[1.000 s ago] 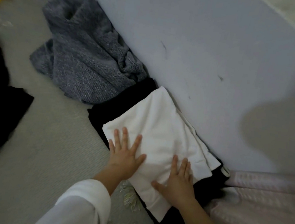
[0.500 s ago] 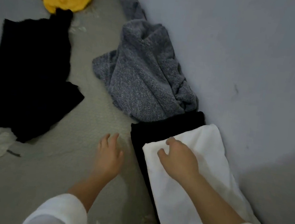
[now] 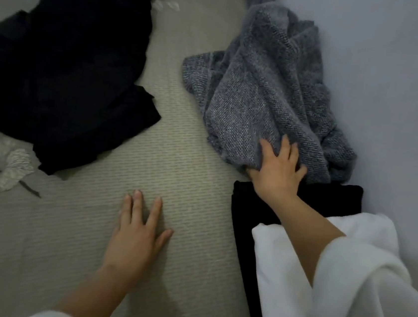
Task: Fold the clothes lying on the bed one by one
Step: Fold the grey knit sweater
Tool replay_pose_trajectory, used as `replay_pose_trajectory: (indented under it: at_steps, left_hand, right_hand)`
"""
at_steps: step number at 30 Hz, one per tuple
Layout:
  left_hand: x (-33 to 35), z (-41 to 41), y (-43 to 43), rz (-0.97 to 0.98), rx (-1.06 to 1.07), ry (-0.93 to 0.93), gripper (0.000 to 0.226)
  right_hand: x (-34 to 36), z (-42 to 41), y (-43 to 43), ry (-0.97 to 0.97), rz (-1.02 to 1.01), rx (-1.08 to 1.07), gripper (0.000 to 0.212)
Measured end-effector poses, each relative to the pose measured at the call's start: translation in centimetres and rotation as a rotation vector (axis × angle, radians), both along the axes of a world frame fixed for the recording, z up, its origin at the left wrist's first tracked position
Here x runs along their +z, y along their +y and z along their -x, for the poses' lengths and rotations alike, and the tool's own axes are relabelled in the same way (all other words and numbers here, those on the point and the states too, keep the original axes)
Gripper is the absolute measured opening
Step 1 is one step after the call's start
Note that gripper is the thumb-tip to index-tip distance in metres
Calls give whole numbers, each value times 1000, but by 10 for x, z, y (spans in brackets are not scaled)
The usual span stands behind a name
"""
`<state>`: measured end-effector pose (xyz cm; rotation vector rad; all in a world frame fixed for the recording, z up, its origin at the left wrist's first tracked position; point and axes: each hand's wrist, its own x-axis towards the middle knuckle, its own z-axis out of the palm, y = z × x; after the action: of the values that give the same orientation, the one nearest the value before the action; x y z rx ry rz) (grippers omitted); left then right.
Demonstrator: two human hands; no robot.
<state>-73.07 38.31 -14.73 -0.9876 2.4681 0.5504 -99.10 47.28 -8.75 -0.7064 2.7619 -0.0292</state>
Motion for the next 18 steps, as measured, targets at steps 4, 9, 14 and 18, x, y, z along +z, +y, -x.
replay_pose_trajectory:
  at_steps: [4,9,14,18]
  left_hand:
    - [13,4,-9,-40,-39,-30,76]
    - [36,-4,-28,-331,75,93,78]
    - [99,-19,-38,-542,392,360,78]
    - [160,-38,-40,-536,466,590,85]
  right_hand:
    - [33,12,-43,-298,596,-278,23]
    - [124,4,-88,-690,1042,-303,21]
    - [205,-34,-100,-758,1162,-157,25]
    - [248,-80,-95,-788,1142,-25,27]
